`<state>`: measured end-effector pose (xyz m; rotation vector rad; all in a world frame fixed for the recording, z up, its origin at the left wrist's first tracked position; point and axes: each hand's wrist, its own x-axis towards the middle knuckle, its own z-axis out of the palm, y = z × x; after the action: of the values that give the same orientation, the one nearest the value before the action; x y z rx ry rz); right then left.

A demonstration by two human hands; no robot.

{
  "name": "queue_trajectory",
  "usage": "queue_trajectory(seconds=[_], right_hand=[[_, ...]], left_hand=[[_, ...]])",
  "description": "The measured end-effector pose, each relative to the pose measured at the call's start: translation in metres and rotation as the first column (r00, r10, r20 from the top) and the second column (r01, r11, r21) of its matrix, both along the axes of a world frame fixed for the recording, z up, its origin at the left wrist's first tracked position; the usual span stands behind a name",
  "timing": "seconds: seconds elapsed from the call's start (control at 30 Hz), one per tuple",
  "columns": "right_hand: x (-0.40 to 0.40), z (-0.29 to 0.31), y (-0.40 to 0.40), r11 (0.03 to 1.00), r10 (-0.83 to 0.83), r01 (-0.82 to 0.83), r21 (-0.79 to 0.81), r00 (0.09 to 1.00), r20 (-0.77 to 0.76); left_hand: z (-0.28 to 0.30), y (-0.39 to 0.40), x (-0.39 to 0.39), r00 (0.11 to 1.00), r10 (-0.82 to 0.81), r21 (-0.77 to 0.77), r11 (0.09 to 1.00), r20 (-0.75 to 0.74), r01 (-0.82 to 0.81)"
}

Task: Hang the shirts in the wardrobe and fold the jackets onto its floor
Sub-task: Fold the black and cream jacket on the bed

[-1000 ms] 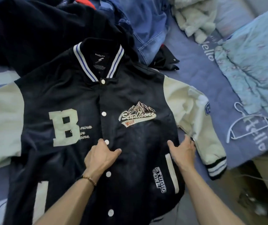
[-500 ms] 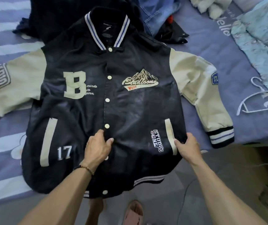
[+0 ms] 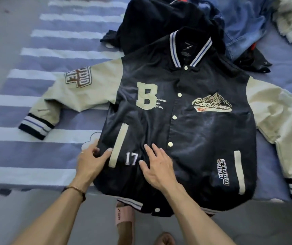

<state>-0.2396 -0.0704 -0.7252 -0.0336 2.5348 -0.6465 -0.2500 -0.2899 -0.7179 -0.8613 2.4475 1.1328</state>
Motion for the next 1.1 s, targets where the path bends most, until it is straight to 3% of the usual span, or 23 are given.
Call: queue_trajectory(seconds=[0.07,0.23,0.33,0.4,0.47,0.53,0.63,0.73,0.8,0.83,0.9,0.97,1.0,1.03,1.1], right_hand=[[-0.004,-0.003,0.0,1.0,-0.022,0.022,0.016,0.999,0.04],[-0.013,-0.007,0.003,0.998,-0.04,0.036,0.043,0.994,0.101],[-0.016,-0.005,-0.001,0.992,-0.068,0.053,0.116,0.99,0.123],[-0.02,-0.001,-0.007,0.99,-0.076,0.058,0.132,0.989,0.13],[-0.022,0.001,-0.012,0.992,-0.076,0.06,0.11,0.985,0.153],[-0.024,0.003,-0.013,0.993,-0.034,0.013,0.114,0.982,0.185],[-0.028,0.003,-0.008,0.991,0.008,-0.037,0.127,0.976,0.215],[-0.031,0.003,0.003,0.993,0.026,-0.048,0.106,0.979,0.202],[-0.028,0.004,0.009,0.992,0.062,-0.078,0.098,0.985,0.159],[-0.023,0.005,0.011,0.99,0.09,-0.1,0.103,0.991,0.102],[-0.009,0.007,0.014,0.985,0.134,-0.126,0.119,0.989,-0.069],[0.008,0.006,0.017,0.99,0.105,-0.089,0.112,0.984,-0.147],[0.014,0.005,0.018,0.994,0.071,-0.059,0.097,0.988,-0.134],[0.021,0.002,0.02,0.997,0.035,-0.028,0.069,0.994,-0.101],[0.028,-0.002,0.023,1.0,-0.019,0.019,-0.006,1.0,-0.022]], left_hand=[[0.001,-0.001,0.0,1.0,-0.014,0.052,0.999,-0.001,0.014],[0.012,-0.009,0.01,0.987,0.138,0.269,0.957,-0.087,-0.11],[0.009,-0.033,0.026,0.962,0.261,0.27,0.924,0.075,-0.272],[0.008,-0.04,0.034,0.97,0.204,0.434,0.868,0.134,-0.243],[0.01,-0.035,0.039,0.993,0.056,0.7,0.705,0.105,-0.114],[0.012,-0.024,0.045,0.995,-0.097,0.759,0.65,0.031,0.04],[0.009,-0.021,0.049,1.0,-0.023,0.565,0.825,0.011,0.013],[0.006,-0.03,0.048,0.999,0.038,0.142,0.989,0.036,-0.042],[0.001,-0.03,0.049,0.996,0.009,-0.144,0.99,0.087,0.003],[0.001,-0.028,0.05,0.993,0.029,-0.152,0.988,0.117,-0.011],[0.001,-0.027,0.053,0.984,0.115,0.225,0.964,0.139,-0.144],[0.004,-0.031,0.062,0.986,0.112,0.681,0.714,0.121,-0.164],[0.007,-0.034,0.067,0.99,0.081,0.796,0.589,0.114,-0.139],[0.01,-0.035,0.073,0.993,0.044,0.846,0.521,0.108,-0.115],[0.02,-0.027,0.082,0.994,-0.037,0.843,0.534,0.099,-0.064]])
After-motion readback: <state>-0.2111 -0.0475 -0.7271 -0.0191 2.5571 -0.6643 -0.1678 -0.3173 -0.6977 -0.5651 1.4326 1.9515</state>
